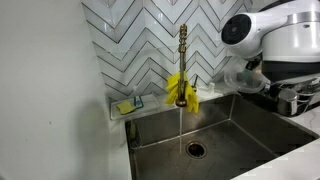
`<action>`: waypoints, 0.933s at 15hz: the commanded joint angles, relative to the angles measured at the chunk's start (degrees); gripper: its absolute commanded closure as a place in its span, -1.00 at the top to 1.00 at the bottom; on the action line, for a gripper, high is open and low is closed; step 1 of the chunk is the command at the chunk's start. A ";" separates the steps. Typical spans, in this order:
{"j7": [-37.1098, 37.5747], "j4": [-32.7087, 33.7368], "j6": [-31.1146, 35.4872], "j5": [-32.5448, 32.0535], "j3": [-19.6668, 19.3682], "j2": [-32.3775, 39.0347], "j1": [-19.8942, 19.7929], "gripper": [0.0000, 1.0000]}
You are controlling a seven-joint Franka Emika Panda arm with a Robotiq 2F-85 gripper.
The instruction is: Put the lunchbox under the running water, pour the water out of the lunchbox into the sink and then close the tap
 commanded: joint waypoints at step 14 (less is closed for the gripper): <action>-32.13 -5.18 0.50 65.90 -13.10 -14.27 -7.66 -0.97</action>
